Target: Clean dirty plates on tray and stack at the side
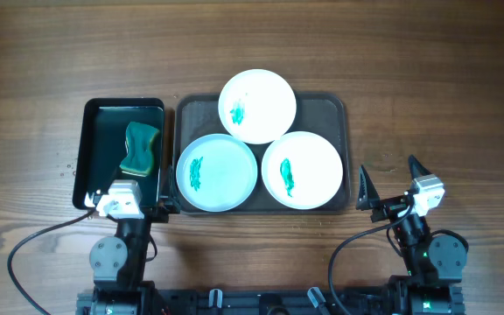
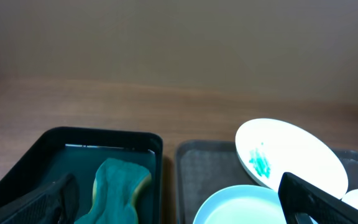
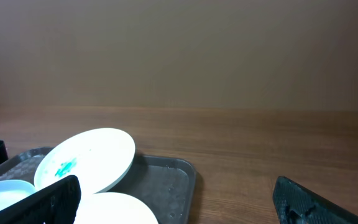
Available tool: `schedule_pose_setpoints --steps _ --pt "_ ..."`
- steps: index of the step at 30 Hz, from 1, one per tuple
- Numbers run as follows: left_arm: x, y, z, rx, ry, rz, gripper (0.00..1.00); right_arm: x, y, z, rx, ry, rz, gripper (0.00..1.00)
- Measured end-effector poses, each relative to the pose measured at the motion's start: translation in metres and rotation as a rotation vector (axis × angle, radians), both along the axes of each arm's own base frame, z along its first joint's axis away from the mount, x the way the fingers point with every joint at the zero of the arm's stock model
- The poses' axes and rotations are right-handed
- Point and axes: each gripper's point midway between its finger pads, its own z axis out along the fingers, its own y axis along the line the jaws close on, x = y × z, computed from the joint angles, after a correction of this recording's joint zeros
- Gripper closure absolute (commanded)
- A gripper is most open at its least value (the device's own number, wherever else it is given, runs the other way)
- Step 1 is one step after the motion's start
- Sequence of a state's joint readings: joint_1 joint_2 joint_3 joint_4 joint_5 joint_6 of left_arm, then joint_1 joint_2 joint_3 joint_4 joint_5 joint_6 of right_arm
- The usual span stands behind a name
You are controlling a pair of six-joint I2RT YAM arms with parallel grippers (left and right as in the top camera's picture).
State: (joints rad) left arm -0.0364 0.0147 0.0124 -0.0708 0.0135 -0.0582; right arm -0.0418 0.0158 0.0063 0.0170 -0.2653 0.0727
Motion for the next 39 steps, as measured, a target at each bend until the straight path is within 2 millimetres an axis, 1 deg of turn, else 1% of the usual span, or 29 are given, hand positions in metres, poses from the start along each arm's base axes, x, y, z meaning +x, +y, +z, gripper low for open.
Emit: schedule_pose_setpoints --steps 2,4,6,8,10,13,19,23,27,30,32,35,36,37,38,39 --pt "0.0 -0.004 0.007 -0.015 -0.027 -0.025 0.0 0.0 0.0 0.0 0.0 0.0 0.0 0.0" --pt "-0.002 -0.022 0.012 -0.066 -0.044 -0.126 0.0 0.0 0.0 0.0 0.0 0.0 0.0 0.0" --pt "-0.007 -0.045 0.027 -0.114 -0.094 -0.264 0.0 0.0 0.0 0.0 0.0 0.0 0.0 0.0" --pt "-0.014 -0.06 0.04 -0.134 -0.138 -0.364 0.0 0.0 0.0 0.0 0.0 0.0 0.0 0.0" --pt "-0.02 -0.07 0.051 -0.14 -0.179 -0.429 0.0 0.0 0.0 0.0 0.0 0.0 0.0 0.0" --pt "-0.028 -0.078 0.068 -0.137 -0.252 -0.488 0.0 0.0 0.0 0.0 0.0 0.0 0.0 0.0" --pt "-0.034 -0.082 0.079 -0.134 -0.294 -0.525 0.0 0.0 0.0 0.0 0.0 0.0 0.0 0.0" --pt "-0.041 -0.08 0.103 -0.116 -0.408 -0.519 0.0 0.0 0.0 0.0 0.0 0.0 0.0 0.0" --pt "-0.04 -0.069 0.118 -0.123 -0.453 -0.449 0.0 0.0 0.0 0.0 0.0 0.0 0.0 0.0" --pt "-0.034 -0.059 0.133 -0.139 -0.433 -0.388 0.0 0.0 0.0 0.0 0.0 0.0 0.0 0.0" --pt "-0.022 -0.053 0.145 -0.162 -0.344 -0.34 0.0 0.0 0.0 0.0 0.0 0.0 0.0 0.0" --pt "0.008 -0.049 0.155 -0.193 -0.102 -0.287 0.0 0.0 0.0 0.0 0.0 0.0 0.0 0.0" --pt "0.018 -0.05 0.155 -0.199 -0.015 -0.283 0.0 0.0 0.0 0.0 0.0 0.002 0.0 0.0" --pt "0.027 -0.053 0.155 -0.208 0.056 -0.292 0.0 0.0 0.0 0.0 0.0 0.002 0.0 0.0" --pt "0.041 -0.057 0.161 -0.215 0.112 -0.309 0.0 0.0 0.0 0.0 0.0 0.001 0.0 0.0" --pt "0.051 -0.061 0.165 -0.22 0.145 -0.328 0.0 0.0 0.0 0.0 0.0 0.002 0.0 0.0"
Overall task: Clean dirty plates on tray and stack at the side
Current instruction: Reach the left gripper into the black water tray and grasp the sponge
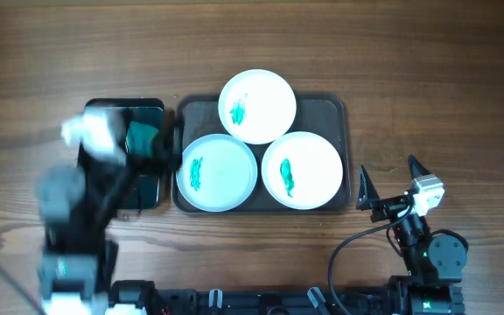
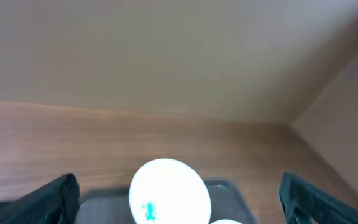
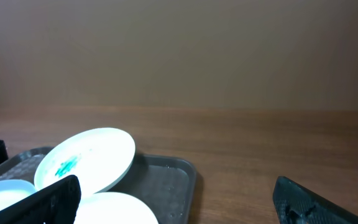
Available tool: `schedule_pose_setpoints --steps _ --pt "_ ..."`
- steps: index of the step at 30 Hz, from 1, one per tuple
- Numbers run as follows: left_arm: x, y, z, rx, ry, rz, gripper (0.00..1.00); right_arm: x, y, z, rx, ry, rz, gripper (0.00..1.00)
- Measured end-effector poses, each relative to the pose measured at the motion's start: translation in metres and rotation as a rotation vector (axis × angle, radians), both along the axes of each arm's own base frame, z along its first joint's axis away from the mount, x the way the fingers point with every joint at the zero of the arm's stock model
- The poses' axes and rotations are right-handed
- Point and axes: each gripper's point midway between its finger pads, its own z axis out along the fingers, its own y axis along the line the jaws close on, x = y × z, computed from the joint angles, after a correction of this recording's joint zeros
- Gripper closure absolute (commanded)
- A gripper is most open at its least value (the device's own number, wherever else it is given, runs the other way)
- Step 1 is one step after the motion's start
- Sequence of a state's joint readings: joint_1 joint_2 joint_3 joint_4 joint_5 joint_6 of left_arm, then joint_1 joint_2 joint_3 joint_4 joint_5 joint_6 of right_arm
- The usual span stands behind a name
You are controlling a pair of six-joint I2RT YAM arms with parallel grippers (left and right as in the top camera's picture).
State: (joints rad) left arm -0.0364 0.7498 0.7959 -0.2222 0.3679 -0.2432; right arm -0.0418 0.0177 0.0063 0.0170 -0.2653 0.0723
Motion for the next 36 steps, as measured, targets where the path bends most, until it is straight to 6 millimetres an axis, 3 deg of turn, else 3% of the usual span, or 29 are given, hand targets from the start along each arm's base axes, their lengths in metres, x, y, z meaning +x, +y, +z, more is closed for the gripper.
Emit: schedule_pose_setpoints --steps 4,6,8,12,14,18,23,30,36 --pt "0.043 -0.019 -0.007 -0.029 0.131 -0.109 0.0 0.0 0.0 0.0 0.0 0.0 0.0 0.0" --pt "0.06 -0.019 -0.026 -0.066 0.277 -0.098 0.0 0.0 0.0 0.0 0.0 0.0 0.0 0.0" --pt "0.073 -0.008 -0.052 -0.092 0.475 -0.02 0.0 0.0 0.0 0.0 0.0 0.001 0.0 0.0" --pt "0.089 0.038 -0.108 -0.038 0.769 0.257 0.0 0.0 0.0 0.0 0.0 0.001 0.0 0.01" --pt "0.084 0.066 -0.141 0.034 0.883 0.398 0.0 0.0 0.0 0.0 0.0 0.001 0.0 0.0" --pt "0.07 0.101 -0.189 0.134 1.058 0.548 0.0 0.0 0.0 0.0 0.0 0.001 0.0 0.0" --pt "0.056 0.113 -0.213 0.166 1.17 0.608 0.0 0.0 0.0 0.0 0.0 0.001 0.0 0.0" --pt "0.048 0.118 -0.23 0.183 1.229 0.624 0.0 0.0 0.0 0.0 0.0 0.001 0.0 0.0" --pt "0.03 0.135 -0.252 0.166 1.286 0.621 0.1 0.0 0.0 0.0 0.0 0.001 0.0 0.0"
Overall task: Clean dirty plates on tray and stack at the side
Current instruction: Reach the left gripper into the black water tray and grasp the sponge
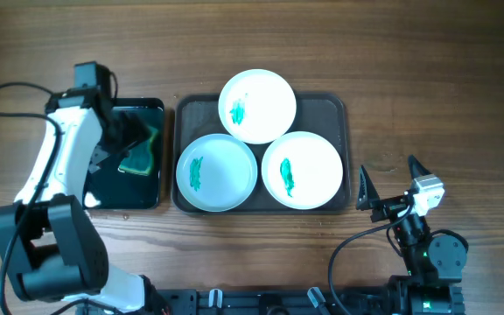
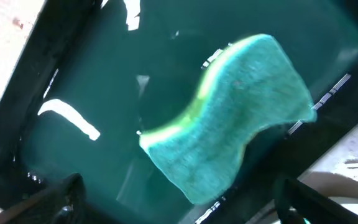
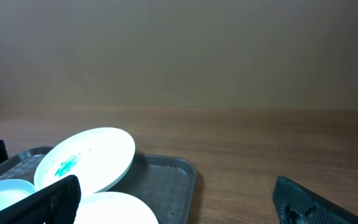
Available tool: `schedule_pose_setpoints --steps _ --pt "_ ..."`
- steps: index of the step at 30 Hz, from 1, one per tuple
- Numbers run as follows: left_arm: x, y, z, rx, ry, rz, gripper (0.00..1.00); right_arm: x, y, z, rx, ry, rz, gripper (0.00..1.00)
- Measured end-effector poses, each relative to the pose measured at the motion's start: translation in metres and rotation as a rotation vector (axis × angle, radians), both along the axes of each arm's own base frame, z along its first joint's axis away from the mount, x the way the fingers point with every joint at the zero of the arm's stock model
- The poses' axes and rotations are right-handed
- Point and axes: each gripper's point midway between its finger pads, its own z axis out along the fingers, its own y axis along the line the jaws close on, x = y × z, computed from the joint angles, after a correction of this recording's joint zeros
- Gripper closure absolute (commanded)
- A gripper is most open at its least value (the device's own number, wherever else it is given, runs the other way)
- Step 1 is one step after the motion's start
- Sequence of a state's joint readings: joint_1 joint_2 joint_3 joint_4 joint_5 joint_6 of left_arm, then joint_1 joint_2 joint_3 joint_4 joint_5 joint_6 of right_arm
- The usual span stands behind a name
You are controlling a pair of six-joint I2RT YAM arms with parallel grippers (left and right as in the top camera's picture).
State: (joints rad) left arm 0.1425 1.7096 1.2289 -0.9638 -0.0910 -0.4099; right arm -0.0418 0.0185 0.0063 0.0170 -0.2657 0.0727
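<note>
Three white plates with green smears lie on the grey tray (image 1: 335,105): one at the back (image 1: 257,106), one front left (image 1: 217,172), one front right (image 1: 301,169). A green sponge (image 2: 229,118) lies in the water of the black basin (image 1: 125,103), left of the tray. My left gripper (image 1: 122,138) hangs open just above the sponge, one finger (image 2: 61,199) on each side, nothing held. By the tray's front right corner my right gripper (image 1: 388,188) stands open and empty. In its view the back plate (image 3: 86,158) leans on the two others.
Bare wooden table (image 1: 427,79) surrounds the tray and the basin. The basin's right rim runs close along the tray's left rim. My left arm (image 1: 55,166) reaches from the front left over the table to the basin.
My left gripper was blurred above the basin, its camera facing the far wall. Now it points down, open, right over the sponge. The right arm, plates and sponge have not moved.
At first both grippers rested open near the table's front edge, the left one at the basin's front rim. Then the left arm was raised over the basin. Now its open gripper hangs over the sponge; the right gripper has stayed put.
</note>
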Motion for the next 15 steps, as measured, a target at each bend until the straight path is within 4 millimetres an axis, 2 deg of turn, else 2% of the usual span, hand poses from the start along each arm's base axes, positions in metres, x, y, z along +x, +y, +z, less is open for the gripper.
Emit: schedule_pose_setpoints --steps 6,11,13,15 --pt "-0.009 0.003 -0.016 -0.1 0.008 -0.036 0.09 0.0 0.0 0.0 0.0 0.0 0.0 0.0" --pt "-0.002 -0.006 -0.02 -0.144 -0.011 -0.111 0.09 0.0 0.0 0.0 0.0 0.0 0.0 0.0" --pt "0.001 -0.011 -0.021 -0.164 -0.021 -0.149 0.15 0.0 0.0 0.0 0.0 0.0 0.0 0.0" --pt "0.003 -0.014 -0.022 -0.17 -0.028 -0.181 0.16 0.0 0.0 0.0 0.0 0.0 0.0 0.0"
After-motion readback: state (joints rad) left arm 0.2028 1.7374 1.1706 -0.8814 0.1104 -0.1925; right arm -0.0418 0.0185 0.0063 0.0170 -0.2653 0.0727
